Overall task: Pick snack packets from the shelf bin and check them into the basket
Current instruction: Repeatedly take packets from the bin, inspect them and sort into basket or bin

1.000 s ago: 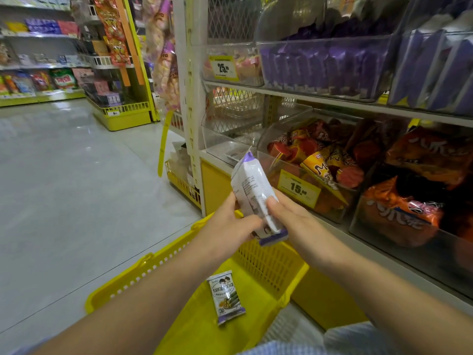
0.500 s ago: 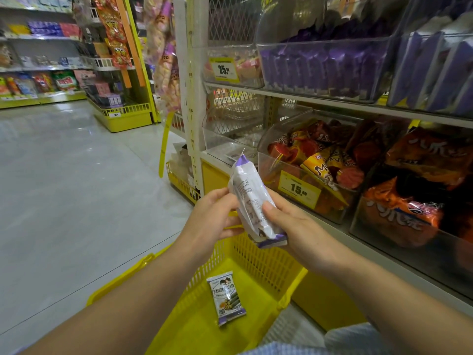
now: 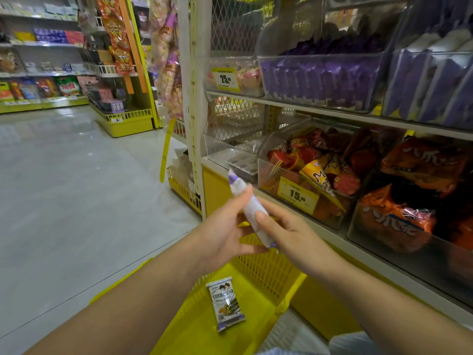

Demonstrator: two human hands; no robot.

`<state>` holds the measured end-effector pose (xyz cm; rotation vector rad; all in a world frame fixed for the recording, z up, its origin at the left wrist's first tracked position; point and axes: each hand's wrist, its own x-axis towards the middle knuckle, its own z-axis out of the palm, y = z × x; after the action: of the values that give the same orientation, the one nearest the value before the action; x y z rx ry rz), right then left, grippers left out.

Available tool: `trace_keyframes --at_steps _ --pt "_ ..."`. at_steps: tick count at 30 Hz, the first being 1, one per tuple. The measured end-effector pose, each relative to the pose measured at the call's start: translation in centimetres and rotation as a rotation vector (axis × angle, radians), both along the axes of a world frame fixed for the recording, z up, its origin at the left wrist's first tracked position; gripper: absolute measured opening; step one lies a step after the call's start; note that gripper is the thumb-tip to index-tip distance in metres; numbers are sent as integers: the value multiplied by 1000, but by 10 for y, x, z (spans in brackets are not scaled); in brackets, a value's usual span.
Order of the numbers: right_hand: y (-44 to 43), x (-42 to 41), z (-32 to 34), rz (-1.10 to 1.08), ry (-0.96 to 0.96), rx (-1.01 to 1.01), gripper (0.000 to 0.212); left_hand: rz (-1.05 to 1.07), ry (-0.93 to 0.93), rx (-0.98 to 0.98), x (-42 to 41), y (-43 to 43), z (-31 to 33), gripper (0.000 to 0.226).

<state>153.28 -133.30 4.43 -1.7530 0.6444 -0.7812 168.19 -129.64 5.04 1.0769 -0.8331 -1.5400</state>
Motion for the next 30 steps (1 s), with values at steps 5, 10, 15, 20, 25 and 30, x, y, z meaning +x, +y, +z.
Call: trace_keyframes --at_steps 5,10,15,20,25,30 --pt "7 -18 22 -89 -9 -21 31 174 92 -79 1 7 11 33" --pt "21 -40 47 -74 -36 -7 57 186 35 -253 -11 14 38 34" --pt "26 -73 96 -206 -57 -146 51 75 -120 -396 -51 9 77 46" --pt "29 -117 173 -314 -27 -490 38 49 -172 -498 -103 -16 141 29" --pt "11 -162 238 -557 -17 -730 21 17 -477 -589 -134 -40 200 35" --pt "-12 -202 288 -866 281 -991 19 106 -1145 -931 -148 -71 231 30"
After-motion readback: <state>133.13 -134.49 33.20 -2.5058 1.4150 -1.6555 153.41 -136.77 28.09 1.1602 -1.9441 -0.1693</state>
